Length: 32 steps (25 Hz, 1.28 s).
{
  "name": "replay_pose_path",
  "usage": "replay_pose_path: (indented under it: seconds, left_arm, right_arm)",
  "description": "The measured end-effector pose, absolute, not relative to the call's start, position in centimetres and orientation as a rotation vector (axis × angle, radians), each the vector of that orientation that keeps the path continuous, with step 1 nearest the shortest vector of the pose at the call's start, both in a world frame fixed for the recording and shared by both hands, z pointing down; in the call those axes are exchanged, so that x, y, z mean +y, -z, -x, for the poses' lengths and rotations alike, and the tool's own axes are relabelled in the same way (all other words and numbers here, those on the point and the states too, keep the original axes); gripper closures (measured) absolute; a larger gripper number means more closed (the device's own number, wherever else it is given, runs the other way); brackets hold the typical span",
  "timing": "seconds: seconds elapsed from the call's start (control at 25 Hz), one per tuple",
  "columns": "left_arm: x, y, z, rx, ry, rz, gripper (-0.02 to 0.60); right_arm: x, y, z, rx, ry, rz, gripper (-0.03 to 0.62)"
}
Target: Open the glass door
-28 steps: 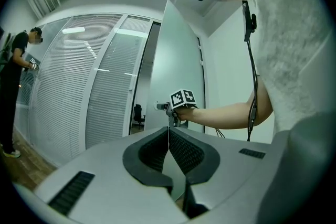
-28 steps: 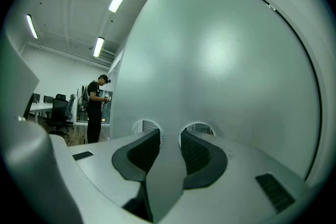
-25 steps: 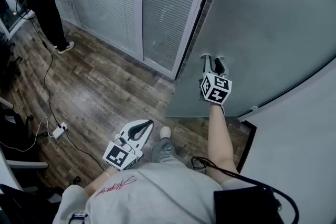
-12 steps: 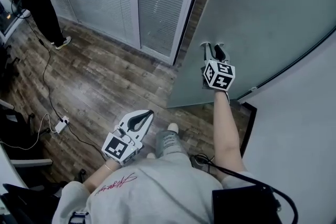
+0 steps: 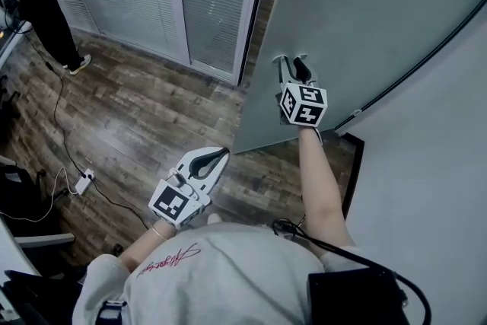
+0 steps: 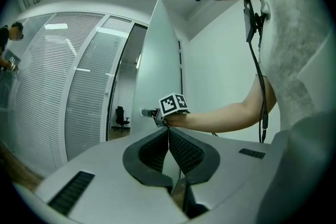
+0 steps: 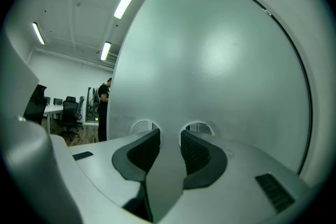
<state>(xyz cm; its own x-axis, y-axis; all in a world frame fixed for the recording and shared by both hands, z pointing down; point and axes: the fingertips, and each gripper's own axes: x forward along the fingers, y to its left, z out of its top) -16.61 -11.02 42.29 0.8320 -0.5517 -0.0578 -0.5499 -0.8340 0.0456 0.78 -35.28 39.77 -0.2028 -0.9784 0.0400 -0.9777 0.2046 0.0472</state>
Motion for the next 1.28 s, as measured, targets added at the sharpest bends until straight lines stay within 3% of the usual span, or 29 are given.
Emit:
replay_pose_path:
  seconds: [0.48,0.96,1.28]
  left_arm:
    - [-7.0,-40.9,10.9,-0.885,0.119,-3.008,0.563]
    - [-4.6,-38.9,9.3,-0.89,0.141,-3.04,0.563]
    - [-3.1,-39.6,5.3,-0.705,0.058,-3.081,0.563]
  right_arm:
    - [-30.7,-39.9,-1.1,-2.414,-0.008,-1.891,0.465]
    - [-24.6,-39.8,-2.1,-2.489,0.002,-1.818,0.468]
    - [-21.0,-40.0,-4.2,-2.545,-0.002,-1.747,0.468]
